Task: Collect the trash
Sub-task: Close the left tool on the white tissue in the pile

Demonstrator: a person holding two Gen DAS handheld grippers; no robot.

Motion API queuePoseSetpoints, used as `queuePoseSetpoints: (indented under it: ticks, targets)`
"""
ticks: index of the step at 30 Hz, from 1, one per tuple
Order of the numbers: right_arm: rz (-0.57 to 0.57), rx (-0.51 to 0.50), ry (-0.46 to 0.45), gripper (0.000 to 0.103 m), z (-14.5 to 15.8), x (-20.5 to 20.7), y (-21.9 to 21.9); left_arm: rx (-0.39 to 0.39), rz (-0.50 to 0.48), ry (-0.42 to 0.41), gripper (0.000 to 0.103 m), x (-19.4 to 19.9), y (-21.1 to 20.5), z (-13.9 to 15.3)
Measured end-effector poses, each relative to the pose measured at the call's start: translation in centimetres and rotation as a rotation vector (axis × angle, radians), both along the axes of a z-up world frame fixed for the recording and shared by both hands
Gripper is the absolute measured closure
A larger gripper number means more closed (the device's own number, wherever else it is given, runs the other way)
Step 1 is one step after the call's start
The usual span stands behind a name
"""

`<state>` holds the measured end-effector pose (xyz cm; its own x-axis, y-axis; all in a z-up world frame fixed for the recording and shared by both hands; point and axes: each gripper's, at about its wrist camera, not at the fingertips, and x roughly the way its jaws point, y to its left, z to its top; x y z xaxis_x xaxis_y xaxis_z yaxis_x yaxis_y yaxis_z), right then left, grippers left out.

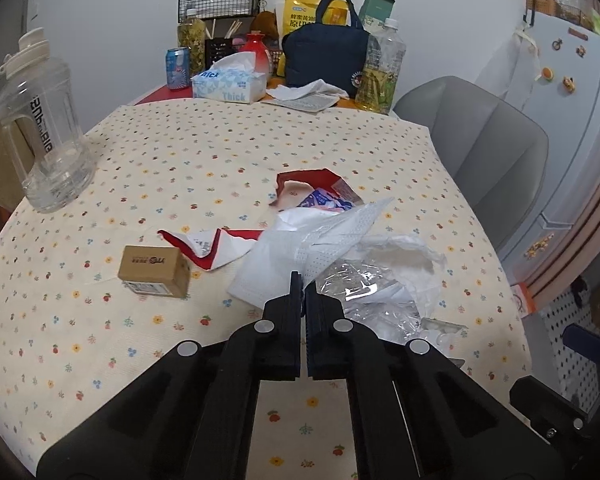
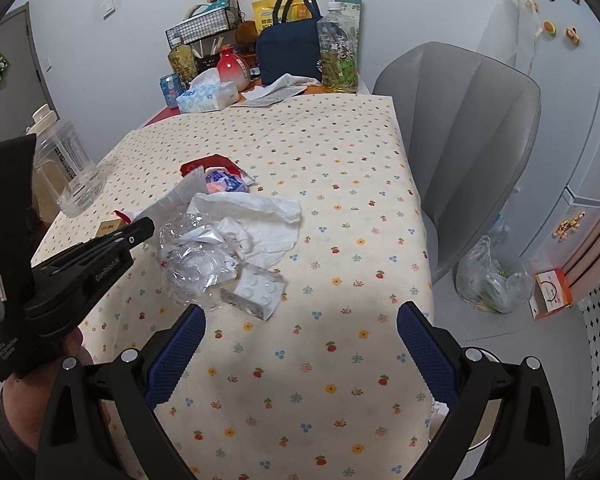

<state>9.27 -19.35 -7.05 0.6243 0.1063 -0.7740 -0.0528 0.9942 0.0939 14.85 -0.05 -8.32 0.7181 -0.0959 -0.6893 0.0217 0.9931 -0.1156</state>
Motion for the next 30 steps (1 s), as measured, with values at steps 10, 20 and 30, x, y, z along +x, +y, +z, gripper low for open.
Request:
queuePoseSetpoints:
  ticks: [10, 20, 30]
  targets:
    - [0.063, 0.009, 0.012, 0.009, -1.1, 0.9, 2.6, 0.021, 0.094, 0.014, 0.101, -1.5, 3.5, -0.2]
    - [0.044, 0.007, 0.051, 0.019, -3.1, 3.1, 2.8, 0.035, 0.107, 0.059, 0.101, -0.4, 3.8, -2.0]
    - [0.056, 0.036, 0.077, 0.026, -4.9, 4.7, 2.8, 0.043, 0.101, 0.092, 0.101, 0.6, 3.3, -3.4]
